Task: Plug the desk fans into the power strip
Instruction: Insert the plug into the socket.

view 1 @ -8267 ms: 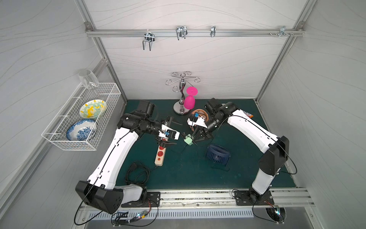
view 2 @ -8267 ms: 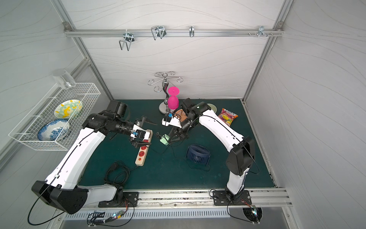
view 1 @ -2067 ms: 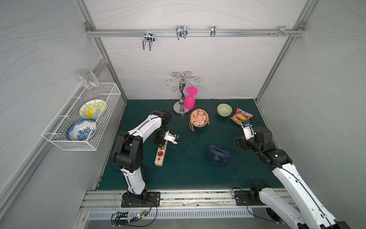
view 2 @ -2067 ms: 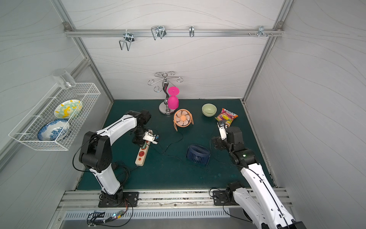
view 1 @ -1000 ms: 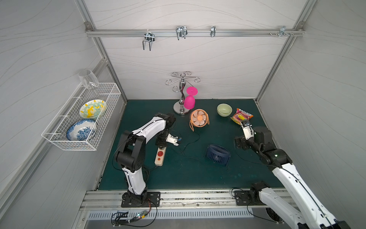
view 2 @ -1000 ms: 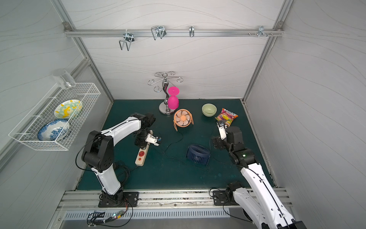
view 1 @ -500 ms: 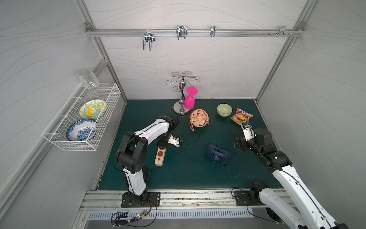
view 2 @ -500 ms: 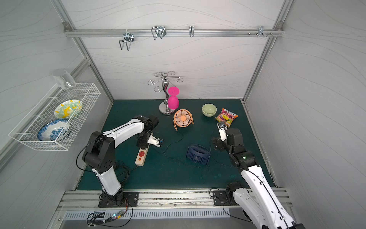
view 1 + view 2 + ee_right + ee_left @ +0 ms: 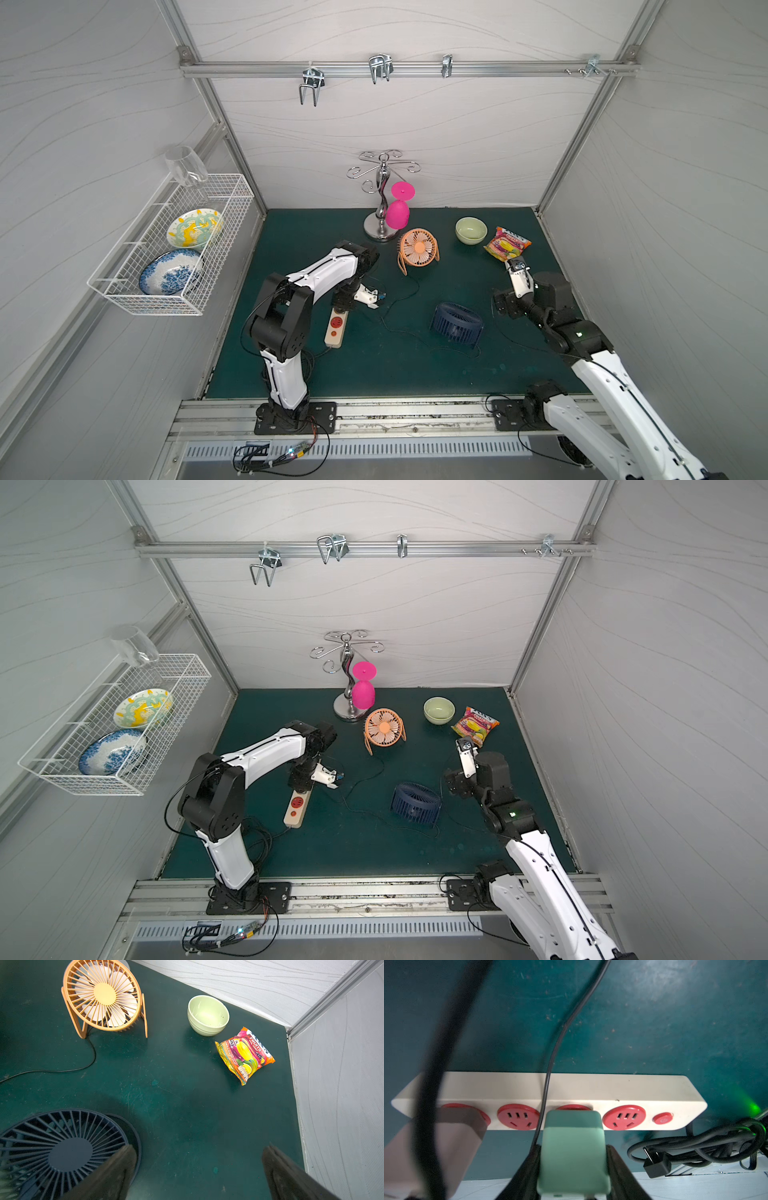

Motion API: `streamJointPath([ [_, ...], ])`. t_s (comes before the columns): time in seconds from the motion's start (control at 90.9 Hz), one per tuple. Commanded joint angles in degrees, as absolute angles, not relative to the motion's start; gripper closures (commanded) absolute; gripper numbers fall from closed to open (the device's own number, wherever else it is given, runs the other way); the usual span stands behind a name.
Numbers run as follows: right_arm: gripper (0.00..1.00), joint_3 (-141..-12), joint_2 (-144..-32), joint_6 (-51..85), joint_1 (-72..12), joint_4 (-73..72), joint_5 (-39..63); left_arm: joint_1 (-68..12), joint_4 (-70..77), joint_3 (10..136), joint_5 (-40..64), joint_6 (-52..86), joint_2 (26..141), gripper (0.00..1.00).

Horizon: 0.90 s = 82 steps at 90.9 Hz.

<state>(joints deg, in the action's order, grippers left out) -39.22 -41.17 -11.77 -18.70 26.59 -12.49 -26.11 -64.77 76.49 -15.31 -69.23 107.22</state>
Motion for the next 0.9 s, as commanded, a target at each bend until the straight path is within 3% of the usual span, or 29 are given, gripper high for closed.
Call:
streamJointPath([
  [0.0,0.01,-37.73,-39.5,-10.66,-19.11,23.74,-11.11,-26.85,-53.74,73.57,-5.19,-68.87,117.74,1.0],
  [0.44,0.01,-36.85,-38.22,-11.26,-19.75,23.07,-11.52,-29.09,-57.23,74.76,-7.54,-70.25,119.89,1.0],
  [0.55,0.01,-37.12,-38.76,-11.61,-19.78,23.19,-11.98,-28.71,-56.2,74.66,-6.81,-69.53,117.16,0.83],
  [0.704,0.01,-36.96,-38.36,-11.54,-20.12,23.23,-11.61,-28.28,-56.99,75.38,-5.08,-70.06,110.73,0.52],
  [0.891,0.01,-37.43,-38.83,-11.58,-20.13,23.78,-11.75,-26.15,-60.62,76.47,-2.96,-71.21,103.18,0.32],
])
